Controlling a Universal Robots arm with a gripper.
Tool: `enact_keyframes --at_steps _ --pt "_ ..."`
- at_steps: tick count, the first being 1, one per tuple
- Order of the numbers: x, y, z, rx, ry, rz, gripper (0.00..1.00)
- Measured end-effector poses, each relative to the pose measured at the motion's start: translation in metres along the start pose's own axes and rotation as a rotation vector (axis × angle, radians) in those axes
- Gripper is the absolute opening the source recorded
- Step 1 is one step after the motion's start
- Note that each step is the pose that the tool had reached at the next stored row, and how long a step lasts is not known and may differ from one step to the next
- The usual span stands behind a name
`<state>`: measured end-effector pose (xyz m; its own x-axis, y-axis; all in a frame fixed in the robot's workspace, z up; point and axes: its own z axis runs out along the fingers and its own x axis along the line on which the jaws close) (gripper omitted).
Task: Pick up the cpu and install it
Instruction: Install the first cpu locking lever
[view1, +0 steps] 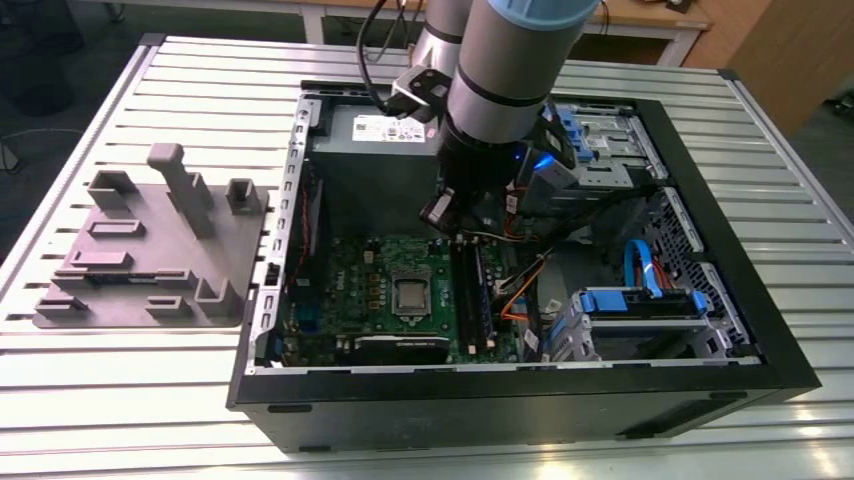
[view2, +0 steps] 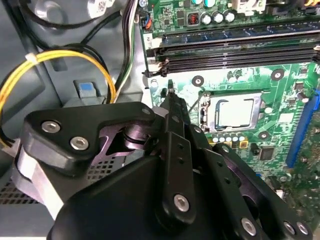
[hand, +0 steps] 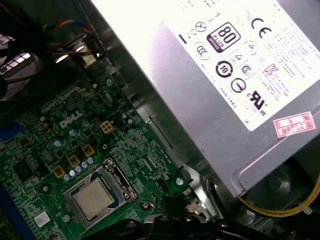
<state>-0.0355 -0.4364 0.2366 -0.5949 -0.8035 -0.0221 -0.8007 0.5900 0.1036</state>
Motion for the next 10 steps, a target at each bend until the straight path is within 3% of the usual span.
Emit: enact_keyframes --at_steps 10 --pt "0.0119 -0.0062 -0.001 -0.0004 0.002 -0.016 0.1"
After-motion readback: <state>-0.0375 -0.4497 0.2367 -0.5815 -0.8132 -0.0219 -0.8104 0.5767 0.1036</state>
